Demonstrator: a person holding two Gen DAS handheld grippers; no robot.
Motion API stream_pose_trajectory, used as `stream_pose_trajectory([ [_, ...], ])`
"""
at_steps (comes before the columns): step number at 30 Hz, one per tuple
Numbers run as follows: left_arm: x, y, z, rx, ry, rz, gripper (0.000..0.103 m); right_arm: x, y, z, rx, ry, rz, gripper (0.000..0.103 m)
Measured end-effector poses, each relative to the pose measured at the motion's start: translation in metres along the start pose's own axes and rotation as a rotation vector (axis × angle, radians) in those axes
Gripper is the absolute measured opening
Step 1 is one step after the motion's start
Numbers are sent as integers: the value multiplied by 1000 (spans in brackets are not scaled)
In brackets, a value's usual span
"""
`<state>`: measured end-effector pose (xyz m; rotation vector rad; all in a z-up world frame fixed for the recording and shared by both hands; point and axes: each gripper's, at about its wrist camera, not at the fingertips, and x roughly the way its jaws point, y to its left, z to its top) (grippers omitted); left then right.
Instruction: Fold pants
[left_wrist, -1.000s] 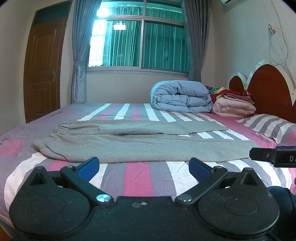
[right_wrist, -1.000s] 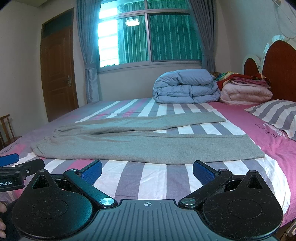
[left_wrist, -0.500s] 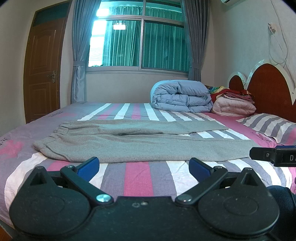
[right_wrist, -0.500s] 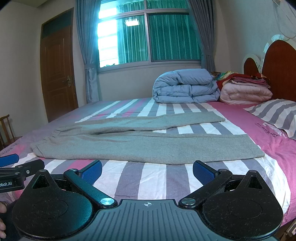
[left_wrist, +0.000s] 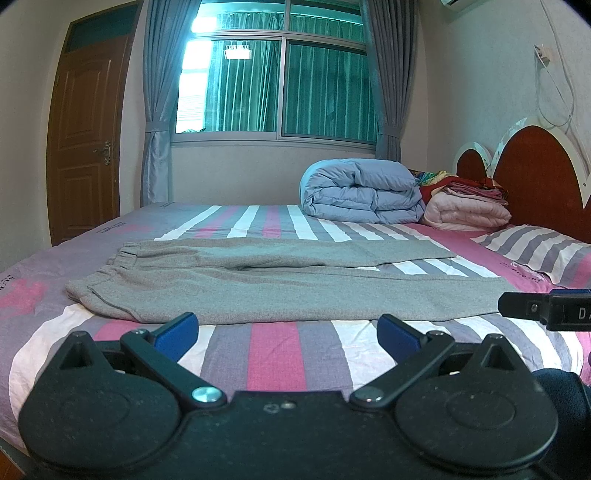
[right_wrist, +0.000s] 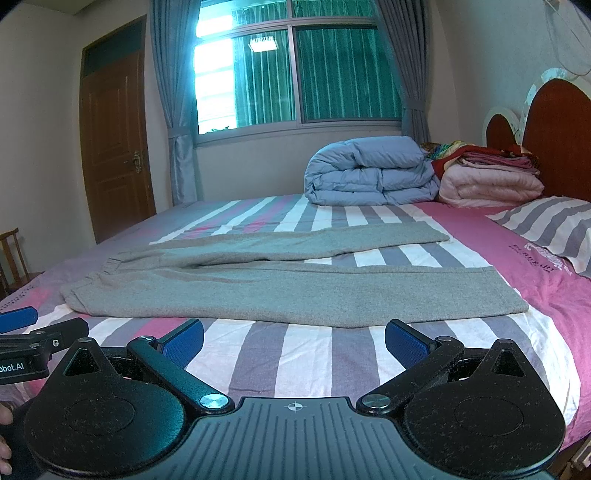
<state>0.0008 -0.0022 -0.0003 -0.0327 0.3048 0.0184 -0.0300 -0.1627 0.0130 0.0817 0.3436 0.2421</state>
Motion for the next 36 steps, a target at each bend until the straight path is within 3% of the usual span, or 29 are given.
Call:
stream_pose_trajectory([
  [29, 1, -1, 0, 1, 4, 1, 97, 2, 1, -1, 3, 2, -1, 103],
  [36, -4, 7, 0, -44, 0, 45, 97, 10, -15, -9, 39, 23, 25, 103],
])
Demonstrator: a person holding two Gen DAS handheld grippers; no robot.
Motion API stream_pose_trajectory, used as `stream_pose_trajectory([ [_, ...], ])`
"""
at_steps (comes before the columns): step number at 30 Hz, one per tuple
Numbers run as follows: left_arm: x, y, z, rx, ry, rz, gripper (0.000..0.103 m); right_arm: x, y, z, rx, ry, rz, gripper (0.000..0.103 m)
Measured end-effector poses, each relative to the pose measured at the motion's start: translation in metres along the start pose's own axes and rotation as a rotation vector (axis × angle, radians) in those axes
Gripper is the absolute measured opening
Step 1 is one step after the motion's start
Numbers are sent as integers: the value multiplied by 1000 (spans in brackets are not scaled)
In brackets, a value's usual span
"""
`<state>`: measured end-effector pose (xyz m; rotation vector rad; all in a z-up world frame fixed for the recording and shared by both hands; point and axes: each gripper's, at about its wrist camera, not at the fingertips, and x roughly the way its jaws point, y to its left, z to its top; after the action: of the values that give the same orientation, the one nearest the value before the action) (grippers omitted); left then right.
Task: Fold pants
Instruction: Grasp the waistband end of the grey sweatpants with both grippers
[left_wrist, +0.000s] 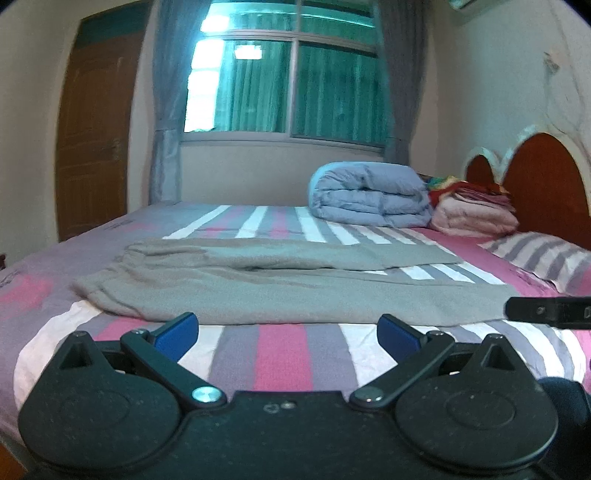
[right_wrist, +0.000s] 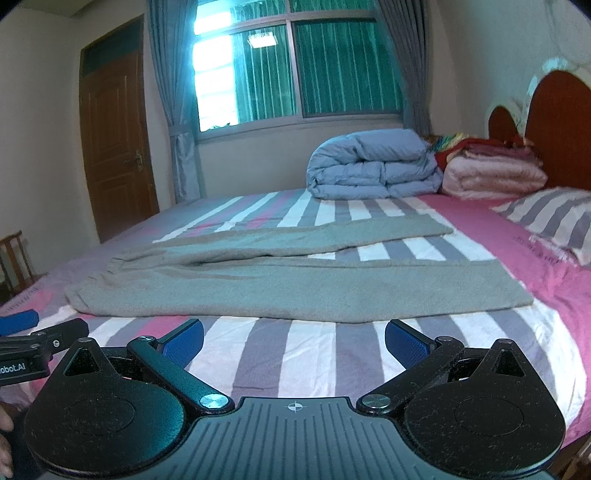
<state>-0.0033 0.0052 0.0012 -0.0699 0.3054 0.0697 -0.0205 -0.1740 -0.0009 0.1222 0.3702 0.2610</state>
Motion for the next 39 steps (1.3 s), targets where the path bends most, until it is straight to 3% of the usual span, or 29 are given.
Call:
stream_pose_trajectory([
  [5, 12, 40, 12, -112, 38, -47, 97, 5, -3, 25, -32, -36, 84, 103],
  [8, 35, 79, 28, -130, 58, 2, 97, 17, 0, 48, -88, -75, 160, 103],
  [13, 94, 158, 69, -79, 110, 68, 97, 59, 20, 99, -239, -156, 232, 103],
  [16, 135, 204, 96, -42, 145, 55, 95, 99, 37, 129, -291, -174, 270, 103],
  [19, 187, 247, 119, 20, 160, 56, 87, 158, 57, 158, -278, -105, 323, 103],
  [23, 265, 297, 137, 61, 213, 41, 86, 250, 96, 180, -346, -10, 366, 103],
  [24, 289, 309, 139, 73, 242, 30, 83, 277, 107, 181, -363, 12, 382, 94],
  [25, 310, 316, 139, 79, 267, 27, 81, 304, 114, 179, -382, 43, 393, 77],
  [27, 348, 332, 136, 86, 313, 26, 74, 358, 137, 175, -424, 114, 393, 61],
  [30, 401, 349, 131, 91, 362, 6, 68, 430, 157, 166, -468, 172, 396, 61],
  [35, 463, 370, 120, 69, 417, -20, 68, 525, 157, 148, -535, 267, 398, 61],
  [39, 493, 380, 119, 53, 443, -68, 68, 568, 145, 137, -568, 331, 413, 61],
])
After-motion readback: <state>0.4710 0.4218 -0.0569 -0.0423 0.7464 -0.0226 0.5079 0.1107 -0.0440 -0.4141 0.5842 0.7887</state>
